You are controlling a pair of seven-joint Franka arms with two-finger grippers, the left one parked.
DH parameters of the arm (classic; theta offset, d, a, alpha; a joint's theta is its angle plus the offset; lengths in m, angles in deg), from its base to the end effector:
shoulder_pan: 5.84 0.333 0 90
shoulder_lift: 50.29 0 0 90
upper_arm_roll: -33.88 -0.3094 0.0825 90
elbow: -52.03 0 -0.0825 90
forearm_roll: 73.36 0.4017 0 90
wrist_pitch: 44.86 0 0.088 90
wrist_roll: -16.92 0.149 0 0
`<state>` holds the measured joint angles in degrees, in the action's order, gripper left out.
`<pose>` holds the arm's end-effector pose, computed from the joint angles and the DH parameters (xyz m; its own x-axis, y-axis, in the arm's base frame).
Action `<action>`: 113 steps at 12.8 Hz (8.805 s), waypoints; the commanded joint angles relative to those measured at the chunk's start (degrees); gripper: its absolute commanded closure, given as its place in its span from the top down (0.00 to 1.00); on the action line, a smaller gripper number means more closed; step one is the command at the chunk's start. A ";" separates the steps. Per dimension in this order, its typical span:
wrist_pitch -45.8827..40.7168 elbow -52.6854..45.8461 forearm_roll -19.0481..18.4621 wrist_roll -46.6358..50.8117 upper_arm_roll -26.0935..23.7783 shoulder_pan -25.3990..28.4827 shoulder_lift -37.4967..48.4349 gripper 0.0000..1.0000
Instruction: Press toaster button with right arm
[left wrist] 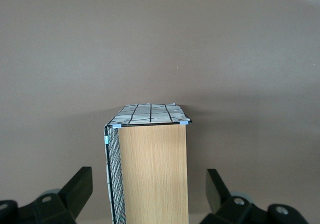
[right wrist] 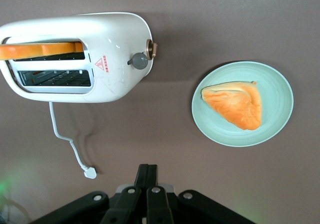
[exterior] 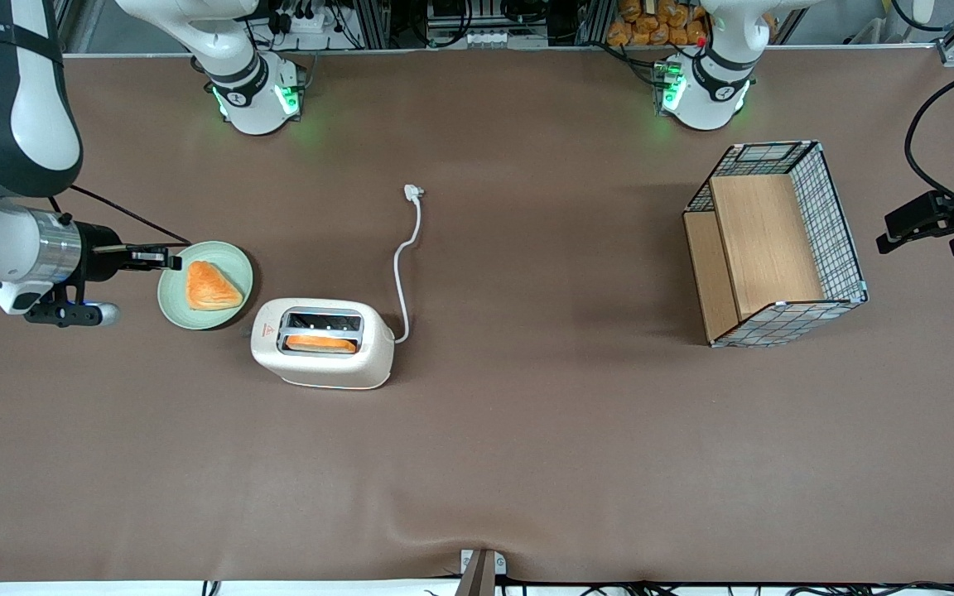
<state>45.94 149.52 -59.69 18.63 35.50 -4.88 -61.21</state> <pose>0.5873 0.0289 0.4078 0.9500 -0.0444 -0.3092 -0.1137 -0.9711 -0.2099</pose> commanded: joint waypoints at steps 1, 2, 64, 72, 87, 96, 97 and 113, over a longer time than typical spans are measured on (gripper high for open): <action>1.05 0.24 1.18 -0.22 -0.29 -0.69 -0.51 0.00; 1.40 0.76 1.27 -0.22 -0.38 -0.69 -0.68 0.00; 31.55 9.12 17.79 -10.59 -0.38 1.24 -20.46 0.02; 31.55 9.12 17.79 -10.59 -0.38 1.15 -20.90 0.02; 20.57 -3.70 14.11 -10.15 0.67 0.89 -19.67 0.07; 19.68 -8.72 9.35 -10.32 0.67 0.27 -19.85 1.00; 19.68 -8.81 9.00 -10.41 0.76 0.36 -19.76 1.00; 5.01 -5.75 -11.30 -4.52 1.46 1.24 3.25 1.00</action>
<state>51.16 139.79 -68.89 12.67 37.27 -3.74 -62.29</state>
